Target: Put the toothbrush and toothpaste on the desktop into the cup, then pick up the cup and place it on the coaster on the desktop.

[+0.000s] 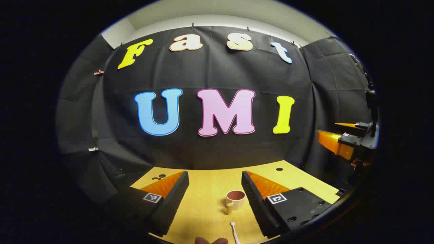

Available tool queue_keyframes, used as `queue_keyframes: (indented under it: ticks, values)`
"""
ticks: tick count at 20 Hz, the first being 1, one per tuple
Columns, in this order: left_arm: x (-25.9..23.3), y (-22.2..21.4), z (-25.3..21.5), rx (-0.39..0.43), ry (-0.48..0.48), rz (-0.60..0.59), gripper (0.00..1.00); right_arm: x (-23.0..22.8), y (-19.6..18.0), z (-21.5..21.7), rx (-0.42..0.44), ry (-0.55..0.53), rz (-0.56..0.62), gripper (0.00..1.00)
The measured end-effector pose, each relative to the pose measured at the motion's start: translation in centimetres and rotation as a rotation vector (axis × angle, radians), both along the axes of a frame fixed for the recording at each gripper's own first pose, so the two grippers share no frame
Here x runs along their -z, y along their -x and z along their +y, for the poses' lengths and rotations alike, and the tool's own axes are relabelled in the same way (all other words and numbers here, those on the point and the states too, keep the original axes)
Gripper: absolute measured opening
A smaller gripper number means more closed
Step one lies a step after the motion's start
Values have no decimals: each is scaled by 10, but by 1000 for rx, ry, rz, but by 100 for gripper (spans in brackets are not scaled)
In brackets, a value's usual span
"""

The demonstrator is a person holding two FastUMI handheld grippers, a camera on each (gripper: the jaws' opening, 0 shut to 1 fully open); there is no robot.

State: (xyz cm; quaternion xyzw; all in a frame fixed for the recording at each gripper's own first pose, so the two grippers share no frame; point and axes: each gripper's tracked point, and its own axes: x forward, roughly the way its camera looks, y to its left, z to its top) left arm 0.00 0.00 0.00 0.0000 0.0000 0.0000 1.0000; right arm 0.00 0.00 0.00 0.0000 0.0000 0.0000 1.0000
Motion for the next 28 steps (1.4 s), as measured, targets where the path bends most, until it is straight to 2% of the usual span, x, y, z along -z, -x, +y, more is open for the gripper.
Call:
queue_keyframes:
  ticks: [1,3,4,8,10,12,13,14,16,19,24,28]
  values:
    - [0,0,0,-1,-2,2,97,1,1,-1,0,-4,2,100]
    - [0,0,-1,-3,0,6,97,-3,2,-1,-1,-2,-7,100]
    - [0,1,-1,-5,-1,7,96,-3,1,-1,-2,3,-8,97]
    - [5,2,-1,-6,-4,26,97,2,5,-1,-10,-10,9,100]
    - [7,4,-2,-6,-3,31,96,3,5,-2,-6,-8,9,97]
    - [10,5,-1,-9,-6,42,96,11,8,0,-11,-13,37,97]
    - [13,7,0,-8,-5,46,96,13,9,1,-14,-15,44,100]
    - [15,8,-1,-8,-7,57,96,18,10,3,-17,-13,56,97]
    - [28,10,1,-11,-8,84,97,29,14,9,-29,-8,91,97]
    - [51,13,1,-14,-9,145,97,58,23,19,-48,-11,171,97]
    - [104,26,-4,-2,-30,271,97,142,45,41,-87,-26,388,98]
    - [189,33,-19,42,-42,487,96,227,62,72,-146,-83,623,98]
